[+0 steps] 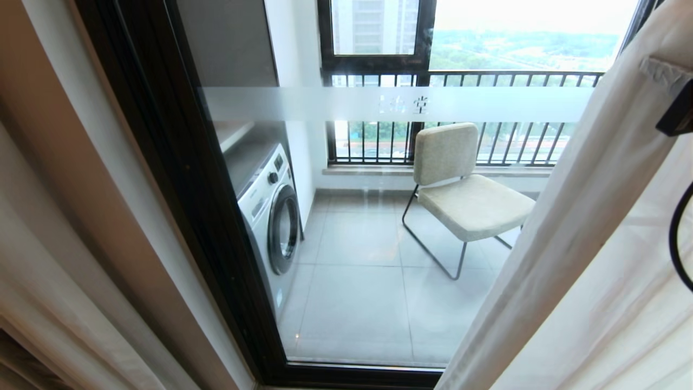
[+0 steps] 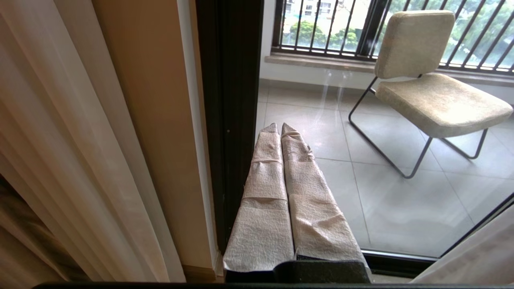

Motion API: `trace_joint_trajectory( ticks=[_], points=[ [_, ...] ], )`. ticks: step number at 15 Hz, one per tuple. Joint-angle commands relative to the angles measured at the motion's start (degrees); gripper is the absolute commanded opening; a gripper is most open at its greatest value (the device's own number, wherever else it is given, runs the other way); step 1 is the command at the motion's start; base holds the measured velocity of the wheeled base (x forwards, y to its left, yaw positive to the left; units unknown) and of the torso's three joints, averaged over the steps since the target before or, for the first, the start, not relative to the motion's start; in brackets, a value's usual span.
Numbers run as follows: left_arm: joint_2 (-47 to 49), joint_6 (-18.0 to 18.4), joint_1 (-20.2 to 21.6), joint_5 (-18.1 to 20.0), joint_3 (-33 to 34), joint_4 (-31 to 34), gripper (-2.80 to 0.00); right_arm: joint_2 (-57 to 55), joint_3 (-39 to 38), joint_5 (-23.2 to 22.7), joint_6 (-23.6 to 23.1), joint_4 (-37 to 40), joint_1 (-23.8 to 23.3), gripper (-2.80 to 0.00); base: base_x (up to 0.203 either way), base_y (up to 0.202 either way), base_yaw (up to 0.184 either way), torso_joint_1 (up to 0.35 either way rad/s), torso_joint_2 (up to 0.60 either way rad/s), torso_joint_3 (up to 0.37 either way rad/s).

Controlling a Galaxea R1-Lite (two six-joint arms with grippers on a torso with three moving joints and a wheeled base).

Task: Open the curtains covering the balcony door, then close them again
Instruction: Close the inner curtains on both sides

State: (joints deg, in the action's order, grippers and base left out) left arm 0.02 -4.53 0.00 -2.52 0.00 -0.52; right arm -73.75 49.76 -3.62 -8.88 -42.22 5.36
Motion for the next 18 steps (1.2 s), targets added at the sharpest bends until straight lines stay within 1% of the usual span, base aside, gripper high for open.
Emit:
trace_joint_trajectory(
  ticks=[1,3,6,8,10,12,13,14,16,18],
  points=[
    [-0.02,-0.04,0.01,-0.03,0.0,-0.01,-2.8,-0.37,0.16,-0.16,-2.44,-0.32,0.43,-2.8,0.0,0.0,0.0,0.0,0.0,0.0],
    [-0.02,-0.04,0.08,-0.03,0.0,-0.07,-2.8,-1.04,0.32,-0.09,-3.27,-0.4,3.12,-2.8,0.0,0.0,0.0,0.0,0.0,0.0],
    [-0.02,-0.04,0.0,-0.03,0.0,-0.01,-2.8,-1.69,0.21,0.05,-6.87,-0.49,8.64,-2.8,0.0,0.0,0.0,0.0,0.0,0.0],
    [-0.02,-0.04,0.0,-0.03,0.0,-0.01,-2.8,-2.81,0.34,2.23,-8.89,-0.84,13.61,-2.8,0.0,0.0,0.0,0.0,0.0,0.0],
    [0.06,-0.04,0.01,-0.03,0.0,-0.08,-2.8,-4.03,0.78,5.71,-9.97,-1.02,20.23,-2.8,0.0,0.0,0.0,0.0,0.0,0.0],
    [0.06,-0.04,0.09,-0.03,0.0,-0.01,-2.8,-5.31,0.99,7.41,-11.75,-1.09,25.99,-2.8,0.0,0.0,0.0,0.0,0.0,0.0],
    [0.06,-0.04,0.0,-0.03,0.0,-0.01,-2.8,-5.97,1.03,7.74,-12.87,-1.14,27.92,-2.8,0.0,0.0,0.0,0.0,0.0,0.0],
    [0.06,-0.04,0.02,-0.03,0.0,-0.01,-2.8,-6.47,1.04,7.9,-13.23,-1.27,28.91,-2.8,0.0,0.0,0.0,0.0,0.0,0.0],
    [0.06,-0.04,0.08,-0.03,0.0,-0.01,-2.8,-6.58,1.05,8.81,-13.27,-1.8,29.18,-2.8,0.0,0.0,0.0,0.0,0.0,0.0],
    [0.06,-0.04,0.0,-0.03,0.0,-0.01,-2.8,-6.42,1.13,11.51,-12.88,-1.91,29.09,-2.8,0.0,0.0,0.0,0.0,0.0,0.0]
  ],
)
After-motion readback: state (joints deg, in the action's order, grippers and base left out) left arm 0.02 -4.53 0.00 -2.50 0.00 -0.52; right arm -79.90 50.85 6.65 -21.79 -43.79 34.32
